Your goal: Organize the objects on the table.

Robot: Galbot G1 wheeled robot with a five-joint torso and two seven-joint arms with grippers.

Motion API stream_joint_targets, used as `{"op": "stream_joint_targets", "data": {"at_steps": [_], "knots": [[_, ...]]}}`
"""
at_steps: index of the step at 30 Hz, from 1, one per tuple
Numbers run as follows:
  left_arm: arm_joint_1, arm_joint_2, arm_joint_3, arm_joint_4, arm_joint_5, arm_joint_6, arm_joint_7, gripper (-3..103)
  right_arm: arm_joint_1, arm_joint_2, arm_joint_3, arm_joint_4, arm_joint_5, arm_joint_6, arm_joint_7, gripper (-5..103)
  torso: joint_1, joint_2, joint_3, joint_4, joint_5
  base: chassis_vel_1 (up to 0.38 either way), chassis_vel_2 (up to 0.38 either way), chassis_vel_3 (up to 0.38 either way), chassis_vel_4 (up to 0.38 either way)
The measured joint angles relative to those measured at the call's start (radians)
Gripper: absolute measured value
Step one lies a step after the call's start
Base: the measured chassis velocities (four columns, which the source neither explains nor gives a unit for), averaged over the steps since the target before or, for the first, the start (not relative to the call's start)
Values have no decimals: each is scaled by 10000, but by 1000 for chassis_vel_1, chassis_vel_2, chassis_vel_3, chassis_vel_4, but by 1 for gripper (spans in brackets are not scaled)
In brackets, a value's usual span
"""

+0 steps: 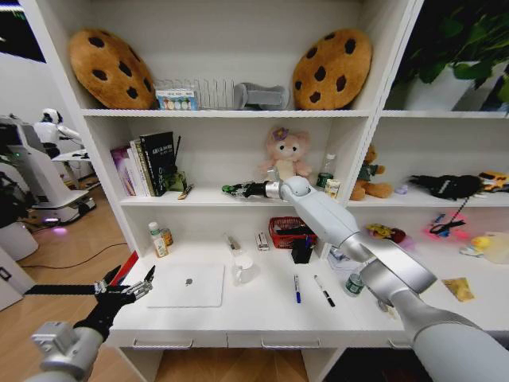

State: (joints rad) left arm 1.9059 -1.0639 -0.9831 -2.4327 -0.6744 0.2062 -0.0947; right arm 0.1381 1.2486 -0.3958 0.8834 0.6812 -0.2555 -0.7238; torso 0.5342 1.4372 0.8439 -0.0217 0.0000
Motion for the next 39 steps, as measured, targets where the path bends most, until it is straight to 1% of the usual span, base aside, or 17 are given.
{"op": "stream_joint_targets", "data": {"at_steps": [3,11,15,16,17,19,21,22,24,25,27,28,30,33,35,36,39], "knots": [[0,0,0,0,0,1,0,100,14,4,1,-8,-5,23,18,39,0,0,0,0,0,0,0,0,0],[0,0,0,0,0,0,0,100,104,-41,124,15,192,63,111,72,0,0,0,0,1,0,0,0,0],[0,0,0,0,0,1,0,100,71,-208,434,441,618,245,184,78,0,1,0,5,1,0,0,0,0],[0,0,0,0,0,0,0,100,-23,-409,617,844,876,375,270,89,0,1,0,6,-1,0,0,0,0],[0,0,0,0,0,0,0,100,-23,-409,617,844,876,375,270,89,0,1,0,6,-1,0,0,0,0],[0,0,0,0,0,0,-2,100,-343,-1074,951,1996,1372,375,1019,97,1,0,0,8,1,0,0,0,0],[0,0,0,0,0,0,-5,100,-911,-2058,1313,3770,2045,48,2578,100,0,1,-1,-8,3,0,0,0,0],[0,0,0,0,0,0,-5,100,-911,-2058,1313,3770,2045,48,2578,100,0,1,-1,-8,3,0,0,0,0],[-1,0,0,0,0,0,-5,100,-1723,-2939,1812,5555,2620,-244,4191,100,0,1,-1,-10,2,0,0,0,0],[-1,0,0,0,0,0,-5,100,-1723,-2939,1812,5555,2620,-244,4191,100,0,1,-1,-10,2,0,0,0,0],[0,-1,0,-1,0,0,-2,100,-3288,-4023,3009,8085,3032,-626,6326,100,0,1,-1,9,5,0,0,0,0],[0,-1,0,-1,0,0,-2,100,-3288,-4023,3009,8085,3032,-626,6326,100,0,1,-1,9,5,0,0,0,0],[0,-1,0,0,0,0,-10,100,-5418,-5057,4703,9895,3189,-817,7578,100,-2,2,-2,4,3,0,0,0,0],[1,0,-1,0,0,1,-12,100,-6877,-5653,5913,10759,3159,-759,7931,100,0,2,-1,-8,12,0,0,0,0],[0,0,0,0,0,0,-3,100,-9790,-6086,8396,12140,2997,-489,8124,100,-2,3,-3,-9,-5,0,0,0,0],[0,0,0,0,0,0,-3,100,-9790,-6086,8396,12140,2997,-489,8124,100,-2,3,-3,-9,-5,0,0,0,0],[1,-2,1,0,0,1,-5,100,-14114,-5262,11679,13311,1875,282,7886,100,-2,4,-3,11,-2,0,0,0,0]]}}
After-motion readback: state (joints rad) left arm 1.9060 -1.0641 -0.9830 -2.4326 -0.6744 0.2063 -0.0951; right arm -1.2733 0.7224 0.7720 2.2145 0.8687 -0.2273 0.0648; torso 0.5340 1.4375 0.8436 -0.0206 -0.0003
